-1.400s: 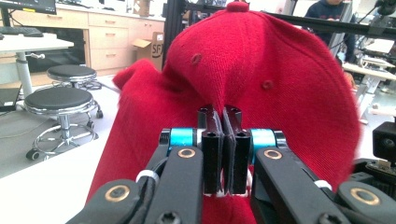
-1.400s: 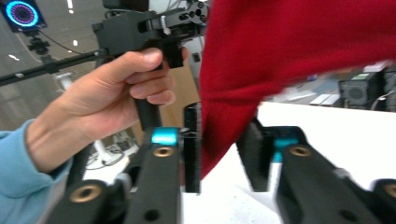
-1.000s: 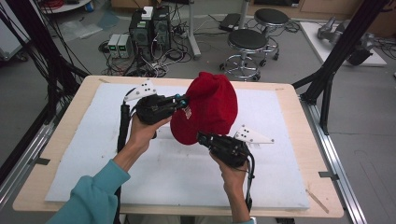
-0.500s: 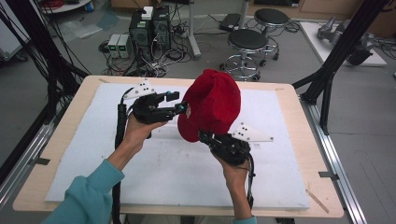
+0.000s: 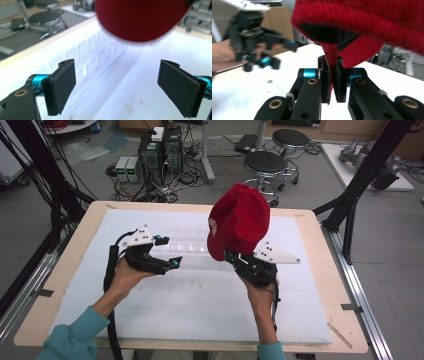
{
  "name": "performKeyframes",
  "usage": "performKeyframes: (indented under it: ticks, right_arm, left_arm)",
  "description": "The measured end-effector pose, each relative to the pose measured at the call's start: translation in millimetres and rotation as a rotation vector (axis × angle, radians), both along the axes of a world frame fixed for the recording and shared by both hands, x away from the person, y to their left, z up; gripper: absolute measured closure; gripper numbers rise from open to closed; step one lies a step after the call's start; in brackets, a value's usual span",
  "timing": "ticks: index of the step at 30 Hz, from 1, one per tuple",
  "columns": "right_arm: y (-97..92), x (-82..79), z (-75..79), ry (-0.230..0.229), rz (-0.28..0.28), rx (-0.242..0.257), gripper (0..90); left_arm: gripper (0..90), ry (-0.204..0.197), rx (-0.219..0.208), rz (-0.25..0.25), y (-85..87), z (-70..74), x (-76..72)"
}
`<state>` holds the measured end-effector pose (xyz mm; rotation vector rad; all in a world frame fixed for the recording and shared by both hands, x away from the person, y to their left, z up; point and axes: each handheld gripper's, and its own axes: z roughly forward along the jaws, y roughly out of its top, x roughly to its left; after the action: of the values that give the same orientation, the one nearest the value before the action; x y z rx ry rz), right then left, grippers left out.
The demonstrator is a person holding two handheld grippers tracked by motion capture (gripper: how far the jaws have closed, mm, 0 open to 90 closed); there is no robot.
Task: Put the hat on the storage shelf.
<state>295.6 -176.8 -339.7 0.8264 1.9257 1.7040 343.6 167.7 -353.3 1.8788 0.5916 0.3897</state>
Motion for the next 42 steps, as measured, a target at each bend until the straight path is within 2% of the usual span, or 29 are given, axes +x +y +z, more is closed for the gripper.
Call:
performKeyframes:
  ticks: [4, 7, 12, 16, 19, 20, 22, 29, 31, 33, 42]
  right_arm:
    - [-1.7, 6.8, 0.4, -0.005, -0.033, -0.037, 86.0]
    - [-0.4, 13.5, -0.2, -0.008, -0.052, -0.075, 85.9]
    - [2.4, 23.9, -4.0, -0.005, -0.061, -0.091, 86.0]
    - [5.0, 32.5, -6.6, 0.003, -0.071, -0.107, 85.9]
    - [7.3, 39.1, -7.5, 0.003, -0.087, -0.122, 85.9]
    - [8.0, 41.5, -7.9, 0.006, -0.090, -0.125, 85.9]
    - [9.6, 46.3, -9.5, 0.010, -0.098, -0.131, 85.9]
    - [14.4, 55.1, -15.3, 0.039, -0.116, -0.131, 85.9]
    - [15.6, 57.1, -16.9, 0.043, -0.117, -0.134, 85.9]
    - [17.6, 59.9, -19.2, 0.049, -0.117, -0.141, 85.9]
    - [21.9, 64.9, -23.2, 0.053, -0.118, -0.150, 85.8]
  left_arm:
    - [15.7, 0.001, 0.003, 0.047, 25.4, -15.0, -8.0]
    - [15.7, -0.008, -0.012, 0.086, 43.3, -26.3, -14.9]
    - [15.7, -0.023, -0.023, 0.147, 75.7, -46.7, -26.7]
    - [15.7, -0.022, -0.018, 0.174, 93.6, -60.4, -33.9]
    - [15.7, -0.030, -0.032, 0.197, 104.0, -68.8, -40.1]
    - [15.7, -0.021, -0.037, 0.195, 108.1, -71.1, -42.0]
    - [15.7, -0.047, -0.047, 0.210, 113.2, -75.8, -46.8]
    - [15.7, -0.056, -0.073, 0.245, 124.7, -94.1, -58.3]
    - [15.7, -0.087, -0.078, 0.249, 126.0, -93.3, -60.8]
    - [15.7, -0.095, -0.081, 0.251, 126.0, -93.9, -62.1]
    - [15.7, -0.099, -0.065, 0.262, 124.5, -94.1, -62.3]
